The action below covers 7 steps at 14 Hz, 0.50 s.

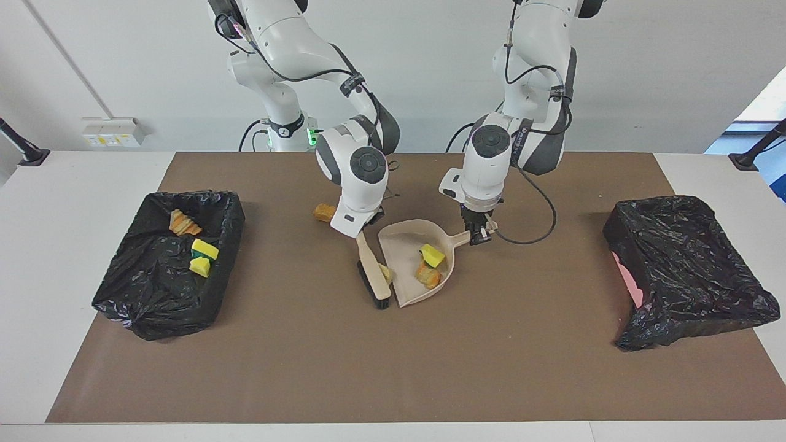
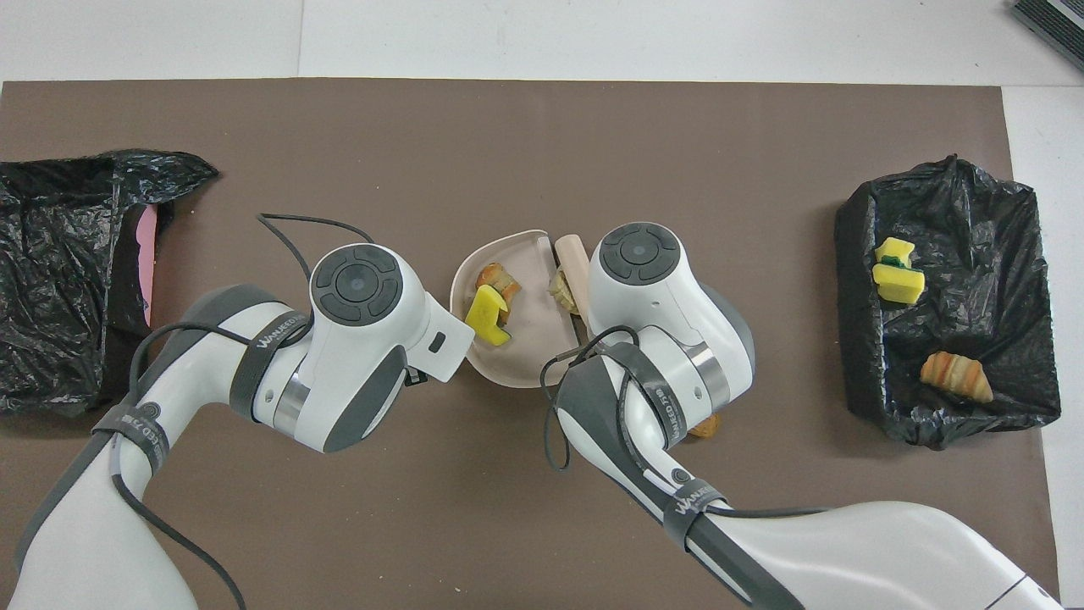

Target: Sweep and dump trash in bin

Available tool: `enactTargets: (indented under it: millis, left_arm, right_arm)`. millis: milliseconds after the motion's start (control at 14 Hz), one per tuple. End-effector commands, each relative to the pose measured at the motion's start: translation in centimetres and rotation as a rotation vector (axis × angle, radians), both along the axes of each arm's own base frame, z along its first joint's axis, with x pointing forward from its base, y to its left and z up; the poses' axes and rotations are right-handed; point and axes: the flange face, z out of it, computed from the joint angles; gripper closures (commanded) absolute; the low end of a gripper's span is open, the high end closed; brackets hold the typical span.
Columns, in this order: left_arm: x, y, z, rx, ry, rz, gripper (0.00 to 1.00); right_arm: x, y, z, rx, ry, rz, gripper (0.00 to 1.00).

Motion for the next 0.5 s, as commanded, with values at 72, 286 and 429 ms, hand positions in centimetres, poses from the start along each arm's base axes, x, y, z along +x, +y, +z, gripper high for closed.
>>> enactTargets:
  millis: [72,286,429]
  left_arm:
    - [-0.9,0.3,0.2,0.01,-0.018,0.011,1.0]
    - [-0.9,0.3,0.2,0.011,-0.016,-0.003,1.0]
    - [-0.9,0.3,0.2,0.013,-0.014,-0.025,1.0]
  right_arm:
    - [-0.8,0.9,4.3,0.172,0.098,-0.15,1.0]
    - [-2.1,-5.4,11.0,-0.016,0.102,-0.333,1.0]
    - [-5.8,-8.3,12.1,-0.185,0.11,-0.299,1.0]
